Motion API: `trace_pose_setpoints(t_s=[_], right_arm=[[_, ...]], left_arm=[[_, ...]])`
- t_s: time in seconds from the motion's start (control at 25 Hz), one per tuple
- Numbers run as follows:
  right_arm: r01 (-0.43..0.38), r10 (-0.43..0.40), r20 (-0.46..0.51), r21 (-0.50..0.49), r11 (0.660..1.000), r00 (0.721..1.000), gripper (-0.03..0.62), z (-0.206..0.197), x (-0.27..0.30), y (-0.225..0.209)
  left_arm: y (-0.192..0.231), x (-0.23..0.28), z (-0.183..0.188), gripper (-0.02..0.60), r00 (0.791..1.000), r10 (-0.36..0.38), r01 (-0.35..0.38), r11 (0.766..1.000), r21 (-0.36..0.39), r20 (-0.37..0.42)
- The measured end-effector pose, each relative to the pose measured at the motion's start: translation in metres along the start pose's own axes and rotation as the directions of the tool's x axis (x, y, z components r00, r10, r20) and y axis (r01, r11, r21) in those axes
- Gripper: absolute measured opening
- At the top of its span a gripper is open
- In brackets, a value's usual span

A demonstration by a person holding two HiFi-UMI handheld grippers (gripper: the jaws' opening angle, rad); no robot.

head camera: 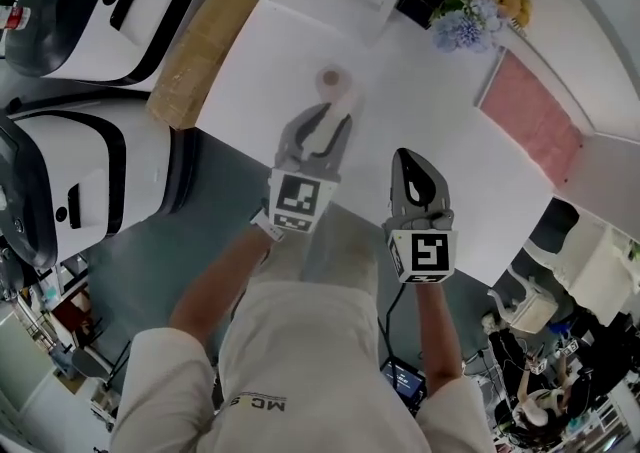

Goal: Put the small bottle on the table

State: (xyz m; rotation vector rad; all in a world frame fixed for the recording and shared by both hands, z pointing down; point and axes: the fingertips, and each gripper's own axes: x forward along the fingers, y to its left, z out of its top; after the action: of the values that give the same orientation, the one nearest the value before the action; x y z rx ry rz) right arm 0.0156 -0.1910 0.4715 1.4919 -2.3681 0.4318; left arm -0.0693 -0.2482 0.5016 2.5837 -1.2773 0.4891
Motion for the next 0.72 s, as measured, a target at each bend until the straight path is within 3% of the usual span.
trace_pose_setpoints(t_s=[0.32,0.72], right_arm=[[0.032,-0.032,0.025,-0.011,0.999,0.999,0.000,0.032,-0.037,0.008],[0.062,-0.057,0.086,-0.054,0.997,0.995,0.000,0.076,-0.098,0.028]], left_arm=[[-0.017,-0.062,0.041,0.002,0.999,0.051,-0.050,0.998,-0.027,0.018],[-0.044,-0.123,0.079,0.000,1.000,0.023,-0.022,0.998,-0.051,0.013]])
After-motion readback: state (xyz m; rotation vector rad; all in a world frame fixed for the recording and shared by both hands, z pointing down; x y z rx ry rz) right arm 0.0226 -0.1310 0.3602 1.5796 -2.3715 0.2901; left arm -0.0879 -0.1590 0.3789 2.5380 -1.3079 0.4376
